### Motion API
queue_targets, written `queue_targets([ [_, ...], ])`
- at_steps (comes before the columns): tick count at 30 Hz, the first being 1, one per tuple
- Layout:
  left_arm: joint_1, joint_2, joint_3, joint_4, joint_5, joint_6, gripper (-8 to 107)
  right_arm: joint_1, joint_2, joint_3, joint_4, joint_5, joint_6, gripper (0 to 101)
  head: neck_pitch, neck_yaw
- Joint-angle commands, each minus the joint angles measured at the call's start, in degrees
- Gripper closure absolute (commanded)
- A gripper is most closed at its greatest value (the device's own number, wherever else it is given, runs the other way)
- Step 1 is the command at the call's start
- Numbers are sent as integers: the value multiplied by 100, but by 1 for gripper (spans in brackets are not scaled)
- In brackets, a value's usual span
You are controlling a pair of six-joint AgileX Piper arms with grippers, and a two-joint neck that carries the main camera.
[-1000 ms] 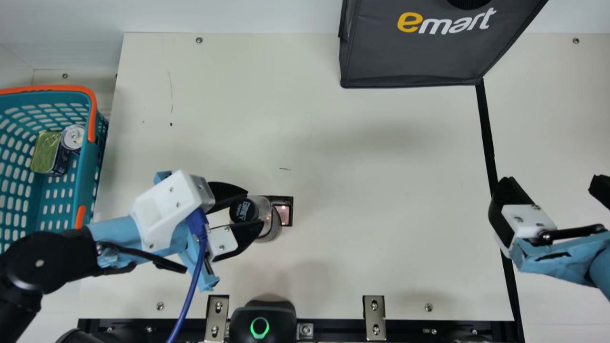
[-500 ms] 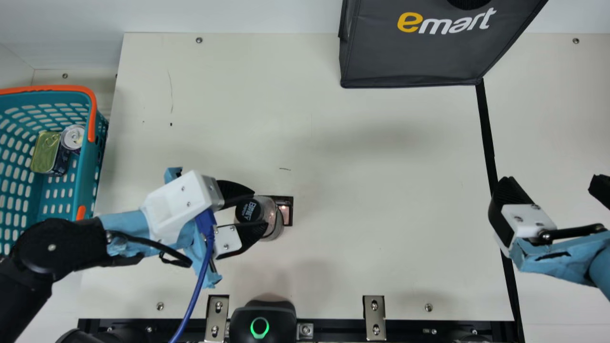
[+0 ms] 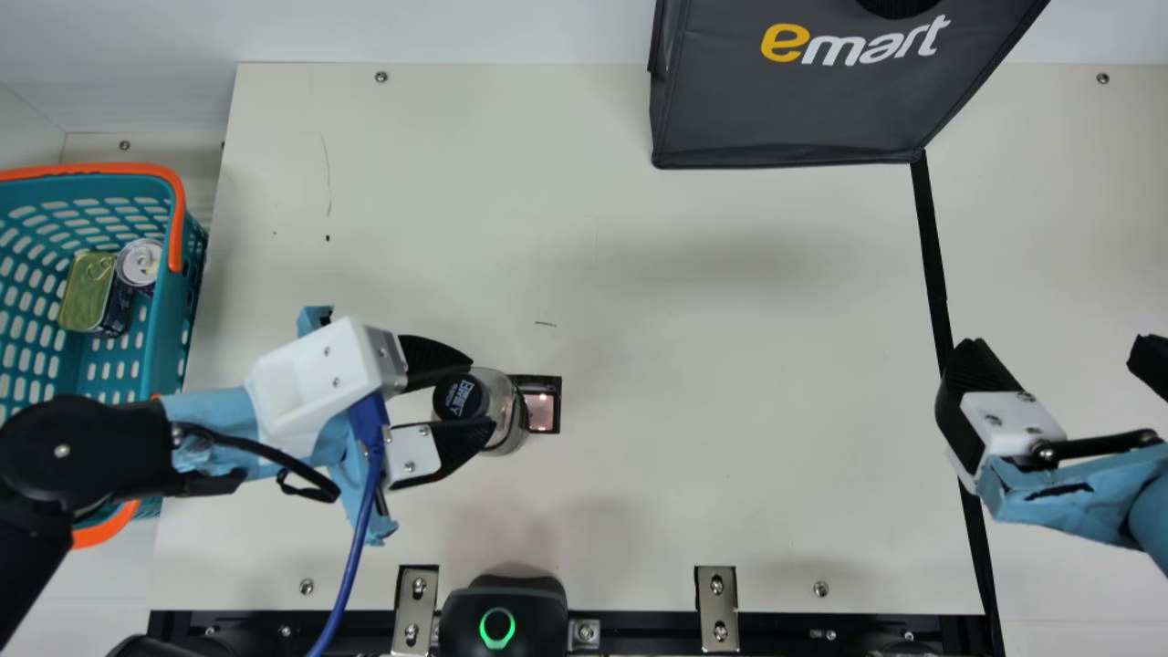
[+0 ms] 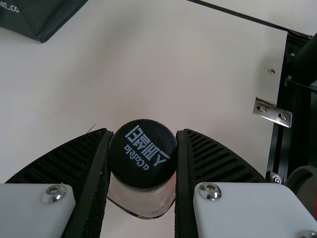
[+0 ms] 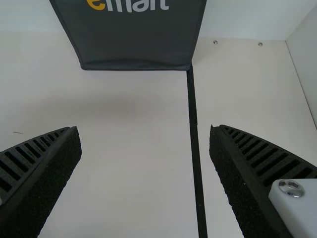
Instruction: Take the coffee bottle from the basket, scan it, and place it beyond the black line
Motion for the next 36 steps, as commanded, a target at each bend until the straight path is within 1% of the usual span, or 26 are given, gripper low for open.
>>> queue_targets([
  [1, 1, -16, -53, 12, 38, -57, 89, 0, 0, 0, 0, 0, 0, 10, -148, 9],
  [10, -134, -129, -253, 125, 125, -406, 89, 0, 0, 0, 0, 0, 0, 10, -148, 9],
  [21, -407, -337, -227, 240, 44, -799, 89, 0, 0, 0, 0, 0, 0, 10, -148, 9],
  [29, -652, -245, -241, 228, -323, -907, 89, 0, 0, 0, 0, 1, 0, 10, -148, 9],
  [36, -976, 109, -447, 143, -801, -928, 89, 0, 0, 0, 0, 1, 0, 10, -148, 9],
])
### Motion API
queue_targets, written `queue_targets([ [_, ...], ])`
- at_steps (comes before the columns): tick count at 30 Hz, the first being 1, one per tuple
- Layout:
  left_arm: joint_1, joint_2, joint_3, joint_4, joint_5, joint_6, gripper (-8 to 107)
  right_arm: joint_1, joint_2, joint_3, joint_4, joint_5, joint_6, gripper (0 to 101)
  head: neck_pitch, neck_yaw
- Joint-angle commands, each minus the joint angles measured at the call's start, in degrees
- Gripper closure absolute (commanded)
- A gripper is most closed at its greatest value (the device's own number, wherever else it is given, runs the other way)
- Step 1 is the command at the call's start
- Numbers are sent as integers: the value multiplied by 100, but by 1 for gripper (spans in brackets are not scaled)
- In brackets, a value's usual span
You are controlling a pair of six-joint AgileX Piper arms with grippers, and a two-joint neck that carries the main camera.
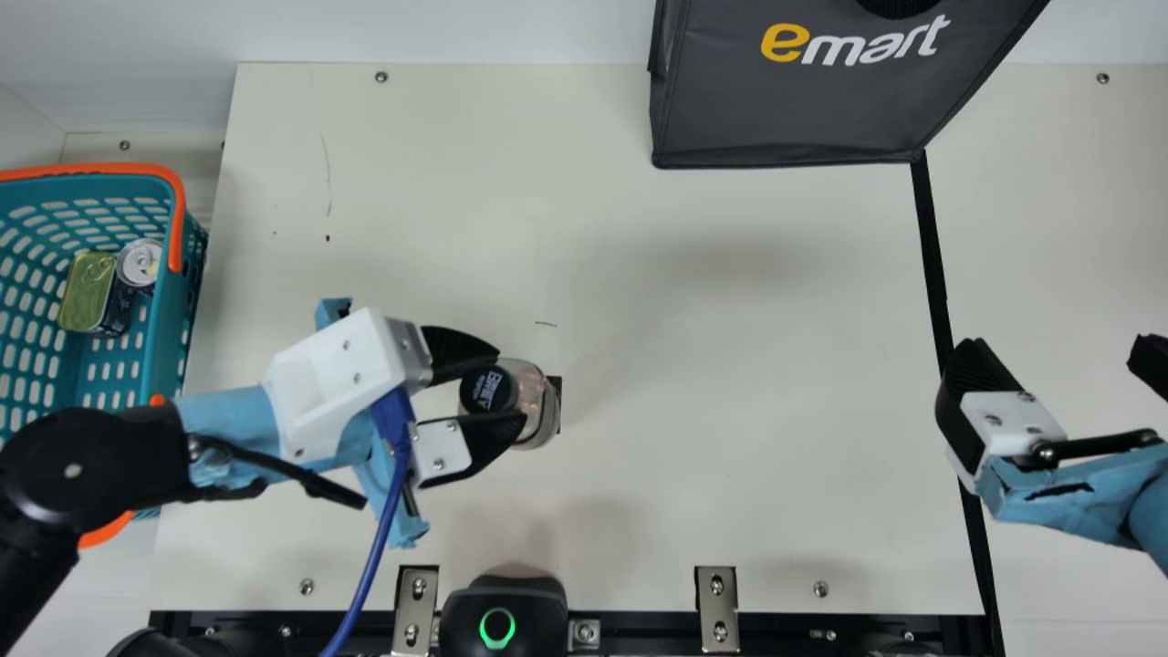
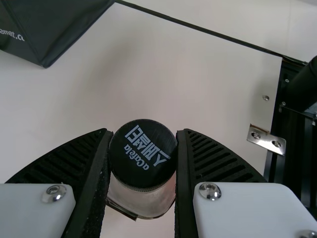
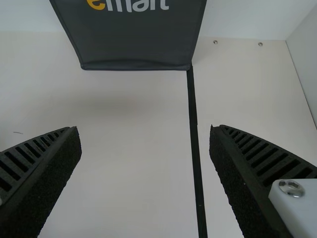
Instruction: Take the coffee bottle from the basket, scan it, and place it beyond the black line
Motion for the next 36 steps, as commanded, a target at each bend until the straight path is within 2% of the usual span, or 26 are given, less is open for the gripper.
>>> queue_targets([
  [1, -95, 113, -72, -19, -159, 3, 89, 0, 0, 0, 0, 0, 0, 10, -148, 18],
  [19, -868, 1126, -636, -241, -974, 205, 89, 0, 0, 0, 0, 0, 0, 10, -148, 18],
  [36, -1109, 2013, -1115, -159, -1158, 315, 89, 0, 0, 0, 0, -5, 0, 10, -148, 18],
])
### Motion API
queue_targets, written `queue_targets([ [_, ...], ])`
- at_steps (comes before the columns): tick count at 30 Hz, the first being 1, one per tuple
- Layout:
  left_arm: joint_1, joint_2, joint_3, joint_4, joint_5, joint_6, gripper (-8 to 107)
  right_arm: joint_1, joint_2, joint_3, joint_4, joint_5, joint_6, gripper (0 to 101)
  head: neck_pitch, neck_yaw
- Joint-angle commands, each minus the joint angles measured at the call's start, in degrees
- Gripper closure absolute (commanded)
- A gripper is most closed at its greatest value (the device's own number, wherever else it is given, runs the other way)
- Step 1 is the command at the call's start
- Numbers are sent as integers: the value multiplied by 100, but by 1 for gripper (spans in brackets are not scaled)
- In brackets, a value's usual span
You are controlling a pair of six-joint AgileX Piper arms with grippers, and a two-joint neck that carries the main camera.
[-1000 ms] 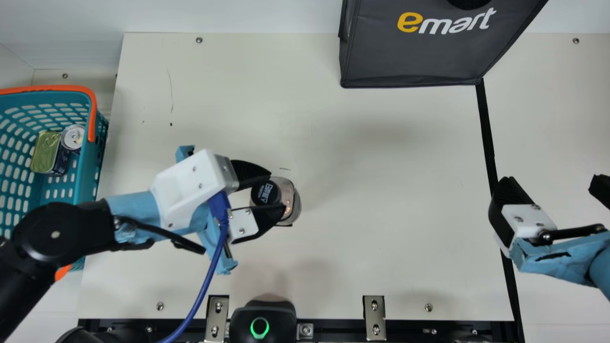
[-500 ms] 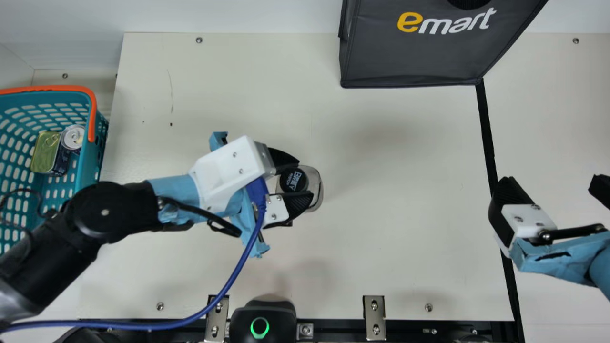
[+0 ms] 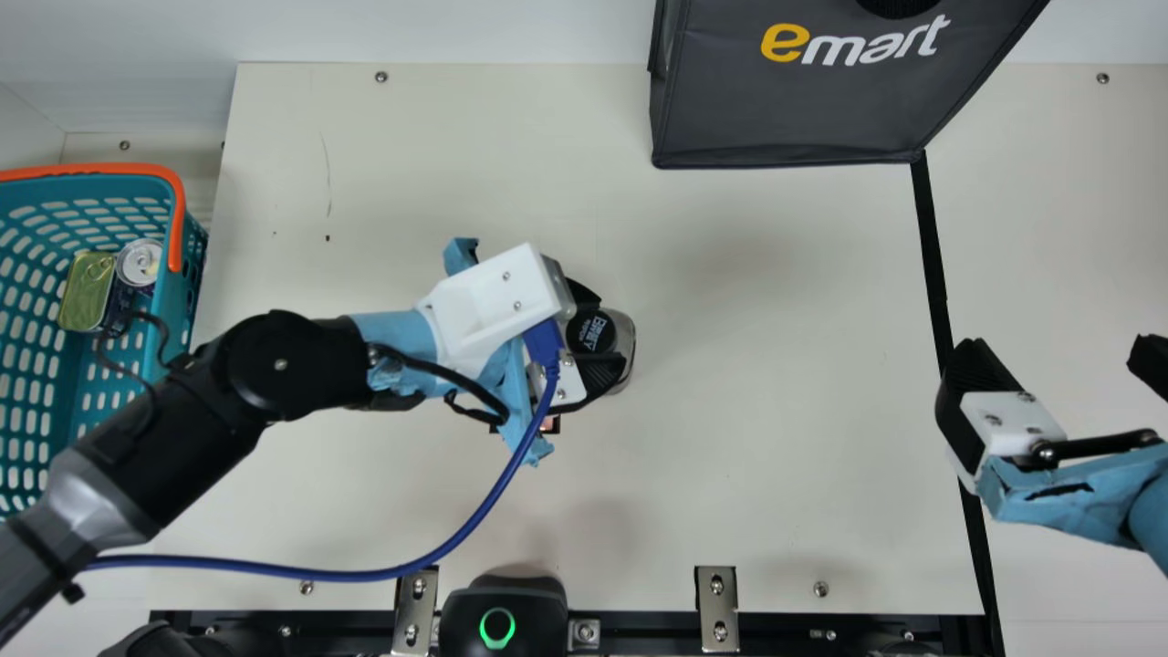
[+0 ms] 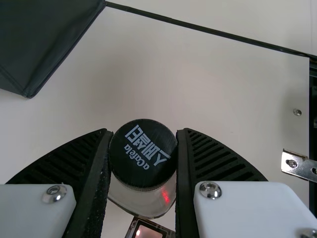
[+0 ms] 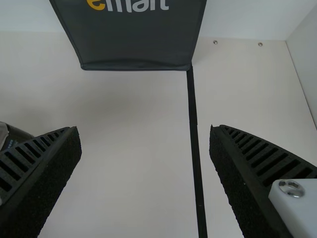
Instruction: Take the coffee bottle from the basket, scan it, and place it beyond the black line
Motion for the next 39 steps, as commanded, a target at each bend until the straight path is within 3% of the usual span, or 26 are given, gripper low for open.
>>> queue_targets([
  [1, -17, 81, -76, 32, 9, -9, 89, 0, 0, 0, 0, 0, 0, 10, -157, 9],
  [18, -218, 733, -763, 331, -19, -158, 89, 0, 0, 0, 0, 0, 0, 10, -157, 9],
  [19, -252, 1286, -1209, 251, -92, -52, 89, 0, 0, 0, 0, 0, 0, 10, -157, 9],
  [20, -263, 1421, -1322, 255, -105, -39, 89, 0, 0, 0, 0, 5, 0, 10, -157, 9],
  [33, -319, 1711, -1659, 678, 50, -321, 89, 0, 0, 0, 0, 5, 0, 10, -157, 9],
  [39, -340, 1715, -1664, 782, -2, -415, 68, 0, 0, 0, 0, 5, 0, 10, -157, 9],
])
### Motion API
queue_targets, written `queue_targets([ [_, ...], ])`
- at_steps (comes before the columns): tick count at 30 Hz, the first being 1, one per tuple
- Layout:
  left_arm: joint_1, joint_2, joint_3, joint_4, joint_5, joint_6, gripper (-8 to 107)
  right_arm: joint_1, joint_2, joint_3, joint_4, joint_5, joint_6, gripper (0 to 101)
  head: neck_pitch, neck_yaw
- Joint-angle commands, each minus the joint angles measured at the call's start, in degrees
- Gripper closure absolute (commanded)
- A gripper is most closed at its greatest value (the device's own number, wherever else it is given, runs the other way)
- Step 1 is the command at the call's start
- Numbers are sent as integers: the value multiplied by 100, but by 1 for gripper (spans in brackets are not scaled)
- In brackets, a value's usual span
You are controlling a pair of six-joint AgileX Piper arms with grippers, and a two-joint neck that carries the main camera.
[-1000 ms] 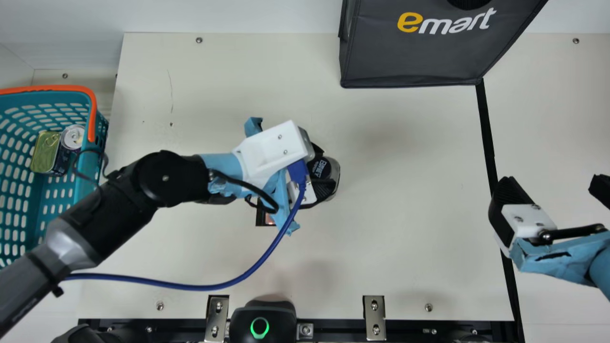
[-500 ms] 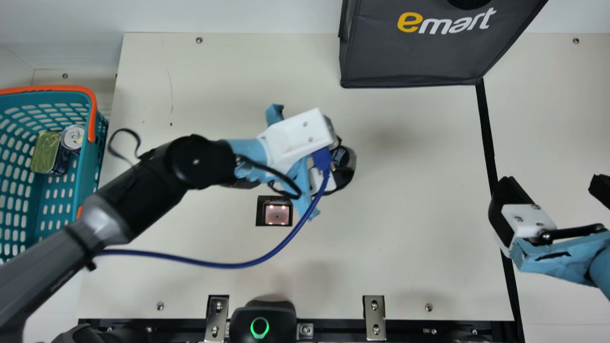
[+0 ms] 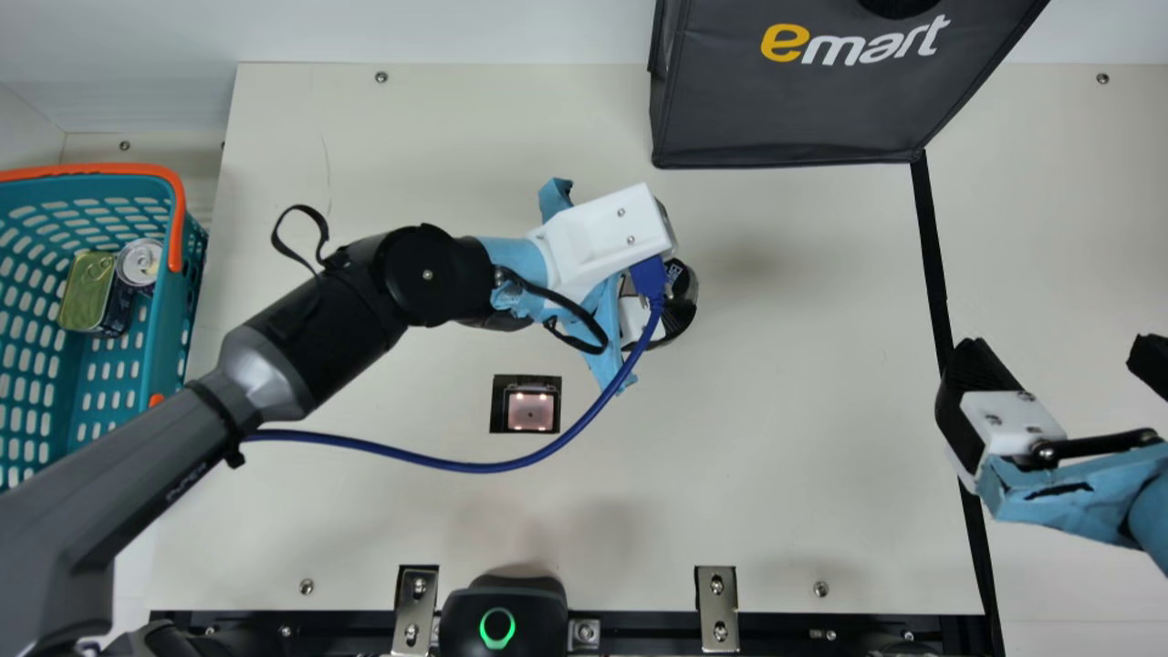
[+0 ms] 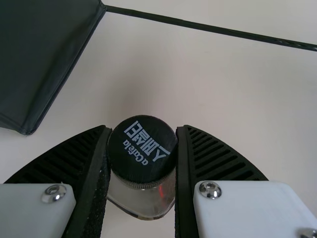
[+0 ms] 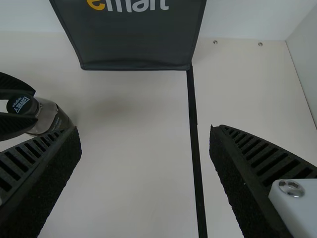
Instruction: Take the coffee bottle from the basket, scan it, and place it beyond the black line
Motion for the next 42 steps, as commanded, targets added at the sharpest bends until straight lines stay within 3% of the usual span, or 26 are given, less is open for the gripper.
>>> queue_targets([
  [1, -14, 5, -3, 48, -11, -47, 65, 0, 0, 0, 0, 0, 0, 10, -148, 9],
  [18, -36, -93, -330, 667, 22, -1261, 9, 0, 0, 0, 0, -5, 0, 10, -148, 9],
  [31, 1, -371, -444, 1209, 87, -2291, 9, 0, 0, 0, 0, -5, 0, 10, -148, 9],
  [42, 63, -837, -248, 1722, -37, -3084, 9, 0, 0, 0, 0, -5, 0, 10, -148, 9],
])
